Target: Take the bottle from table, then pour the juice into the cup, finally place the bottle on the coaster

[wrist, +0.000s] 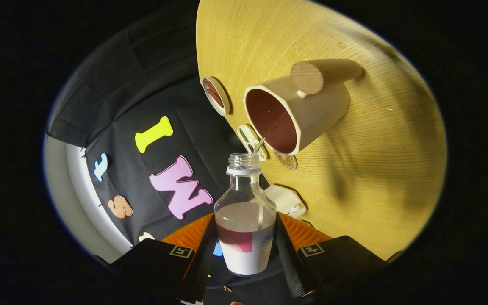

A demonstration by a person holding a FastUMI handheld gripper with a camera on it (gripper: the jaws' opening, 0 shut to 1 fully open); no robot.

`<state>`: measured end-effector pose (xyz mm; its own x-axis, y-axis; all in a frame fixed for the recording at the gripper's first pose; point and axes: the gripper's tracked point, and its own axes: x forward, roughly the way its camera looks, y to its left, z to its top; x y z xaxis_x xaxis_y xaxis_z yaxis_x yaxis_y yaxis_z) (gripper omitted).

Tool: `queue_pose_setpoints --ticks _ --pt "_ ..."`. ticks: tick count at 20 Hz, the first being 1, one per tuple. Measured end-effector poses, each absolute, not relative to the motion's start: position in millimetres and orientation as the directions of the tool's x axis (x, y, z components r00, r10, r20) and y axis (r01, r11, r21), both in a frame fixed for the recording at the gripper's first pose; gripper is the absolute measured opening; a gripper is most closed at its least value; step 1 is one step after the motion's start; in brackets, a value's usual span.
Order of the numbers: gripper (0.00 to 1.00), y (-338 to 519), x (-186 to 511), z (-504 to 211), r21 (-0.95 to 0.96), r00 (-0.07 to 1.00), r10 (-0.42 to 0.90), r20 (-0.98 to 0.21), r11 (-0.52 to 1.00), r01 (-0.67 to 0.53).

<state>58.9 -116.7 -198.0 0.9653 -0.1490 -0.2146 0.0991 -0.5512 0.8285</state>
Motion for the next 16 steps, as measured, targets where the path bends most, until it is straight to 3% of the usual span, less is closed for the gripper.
queue_pose_setpoints --ticks 16 --pt "0.76 -124.0 58.5 -190.6 0.717 0.958 -0.128 -0.256 -0.690 0.099"
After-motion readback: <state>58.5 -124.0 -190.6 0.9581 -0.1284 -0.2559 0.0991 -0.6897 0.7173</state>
